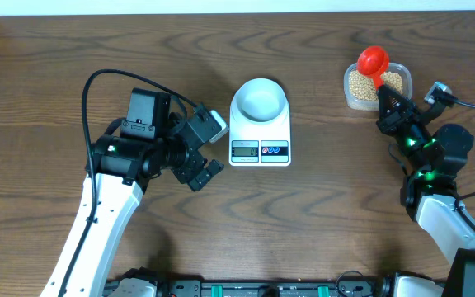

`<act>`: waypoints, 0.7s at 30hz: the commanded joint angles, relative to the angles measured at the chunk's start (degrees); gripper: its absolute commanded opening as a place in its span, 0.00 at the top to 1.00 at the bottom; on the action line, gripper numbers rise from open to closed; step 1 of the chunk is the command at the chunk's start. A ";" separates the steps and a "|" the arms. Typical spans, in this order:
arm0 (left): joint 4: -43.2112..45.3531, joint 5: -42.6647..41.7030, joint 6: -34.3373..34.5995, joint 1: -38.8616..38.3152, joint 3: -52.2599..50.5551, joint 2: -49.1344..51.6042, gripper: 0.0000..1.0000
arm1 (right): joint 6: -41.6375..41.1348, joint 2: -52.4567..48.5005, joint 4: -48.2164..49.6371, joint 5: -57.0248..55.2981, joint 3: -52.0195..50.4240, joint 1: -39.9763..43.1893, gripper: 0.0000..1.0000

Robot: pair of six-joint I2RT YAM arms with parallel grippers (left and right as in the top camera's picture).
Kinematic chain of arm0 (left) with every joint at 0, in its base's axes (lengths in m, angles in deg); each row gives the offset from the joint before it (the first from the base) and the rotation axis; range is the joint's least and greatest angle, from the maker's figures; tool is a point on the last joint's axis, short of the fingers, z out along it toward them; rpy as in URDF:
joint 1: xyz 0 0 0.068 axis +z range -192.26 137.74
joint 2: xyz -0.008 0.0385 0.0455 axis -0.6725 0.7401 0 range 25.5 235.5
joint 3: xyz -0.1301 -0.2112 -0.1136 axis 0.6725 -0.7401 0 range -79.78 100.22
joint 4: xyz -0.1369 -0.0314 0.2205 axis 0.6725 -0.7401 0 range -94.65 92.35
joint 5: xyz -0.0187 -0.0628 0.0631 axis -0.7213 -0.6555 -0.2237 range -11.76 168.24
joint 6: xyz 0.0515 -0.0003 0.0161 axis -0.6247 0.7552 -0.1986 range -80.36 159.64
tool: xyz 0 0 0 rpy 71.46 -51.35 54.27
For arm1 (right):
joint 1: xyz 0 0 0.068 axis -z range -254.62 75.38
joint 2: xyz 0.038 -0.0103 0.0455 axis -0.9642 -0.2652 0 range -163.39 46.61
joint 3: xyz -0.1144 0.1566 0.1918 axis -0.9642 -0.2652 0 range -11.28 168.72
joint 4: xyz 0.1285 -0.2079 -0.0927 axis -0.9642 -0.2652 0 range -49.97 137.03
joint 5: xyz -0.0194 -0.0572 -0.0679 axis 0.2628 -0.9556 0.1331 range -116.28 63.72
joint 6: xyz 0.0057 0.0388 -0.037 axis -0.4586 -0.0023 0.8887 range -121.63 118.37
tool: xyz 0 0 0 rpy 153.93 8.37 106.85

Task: Scoop item into bowl and weigh 50g on scale

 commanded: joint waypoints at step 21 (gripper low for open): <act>-9.73 -4.44 -11.37 6.03 4.52 -0.44 0.01 | -0.17 -0.02 0.22 0.13 0.66 -0.31 0.99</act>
